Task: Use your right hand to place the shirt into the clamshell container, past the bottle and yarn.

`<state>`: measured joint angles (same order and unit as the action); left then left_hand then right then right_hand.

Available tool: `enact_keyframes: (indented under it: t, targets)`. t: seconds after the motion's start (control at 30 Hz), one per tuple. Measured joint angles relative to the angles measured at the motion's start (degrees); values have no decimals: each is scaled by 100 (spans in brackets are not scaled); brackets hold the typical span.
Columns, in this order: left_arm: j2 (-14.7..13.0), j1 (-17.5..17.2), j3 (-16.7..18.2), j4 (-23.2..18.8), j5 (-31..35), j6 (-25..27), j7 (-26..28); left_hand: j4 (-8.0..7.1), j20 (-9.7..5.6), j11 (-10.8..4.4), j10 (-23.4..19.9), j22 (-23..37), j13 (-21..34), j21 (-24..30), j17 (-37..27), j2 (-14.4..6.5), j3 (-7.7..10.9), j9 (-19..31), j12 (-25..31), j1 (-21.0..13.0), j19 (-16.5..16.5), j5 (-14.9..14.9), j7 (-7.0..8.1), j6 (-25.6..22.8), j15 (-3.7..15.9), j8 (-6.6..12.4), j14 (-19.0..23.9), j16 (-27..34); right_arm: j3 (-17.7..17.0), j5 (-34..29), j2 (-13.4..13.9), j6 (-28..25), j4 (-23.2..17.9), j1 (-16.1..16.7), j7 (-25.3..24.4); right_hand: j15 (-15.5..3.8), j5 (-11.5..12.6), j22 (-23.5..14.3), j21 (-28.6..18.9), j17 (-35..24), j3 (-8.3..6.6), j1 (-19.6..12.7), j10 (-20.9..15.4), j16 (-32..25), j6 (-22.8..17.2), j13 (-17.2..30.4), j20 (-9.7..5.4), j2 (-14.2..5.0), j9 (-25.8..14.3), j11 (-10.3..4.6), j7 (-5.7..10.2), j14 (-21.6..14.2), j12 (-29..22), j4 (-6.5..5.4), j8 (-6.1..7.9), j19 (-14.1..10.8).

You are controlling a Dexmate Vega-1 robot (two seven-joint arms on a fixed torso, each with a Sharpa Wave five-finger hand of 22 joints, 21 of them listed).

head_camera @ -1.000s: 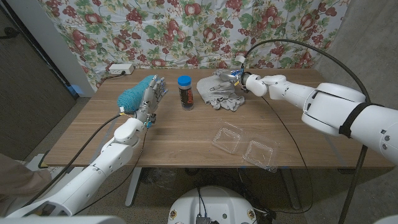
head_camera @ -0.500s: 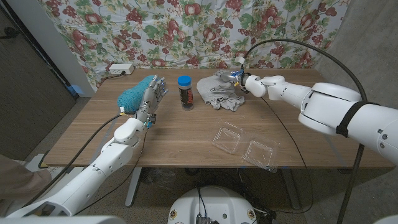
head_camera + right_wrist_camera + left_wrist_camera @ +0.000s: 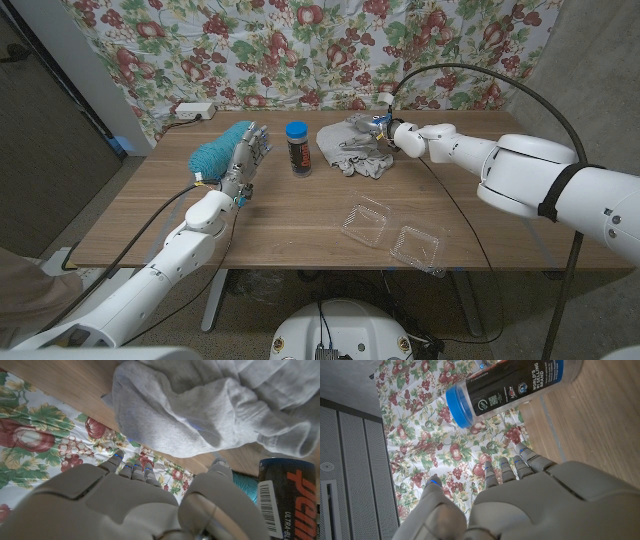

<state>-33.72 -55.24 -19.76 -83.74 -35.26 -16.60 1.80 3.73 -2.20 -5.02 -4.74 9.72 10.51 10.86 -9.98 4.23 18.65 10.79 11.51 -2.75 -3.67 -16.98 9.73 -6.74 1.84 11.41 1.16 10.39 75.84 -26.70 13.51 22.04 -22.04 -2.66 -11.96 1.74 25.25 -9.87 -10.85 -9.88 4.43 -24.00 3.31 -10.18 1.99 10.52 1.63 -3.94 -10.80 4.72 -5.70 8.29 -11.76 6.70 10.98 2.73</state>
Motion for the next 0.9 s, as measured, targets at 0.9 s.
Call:
enact_keyframes:
  t: [0.9]
  targets:
    - [-8, -103, 13, -91, 2, -2, 38, 24, 0, 0, 0, 0, 0, 0, 0, 0, -25, 0, 0, 0, 0, 25, 0, 0, 0, 0, 0, 0, 245, 229, -107, -167, 66, -19, 99, 21, 42, 0, 0, 0, 0, 0, 0, 0, -24, 0, -62, 0, 15, 0, -24, -21, -17, 0, 30, -62]
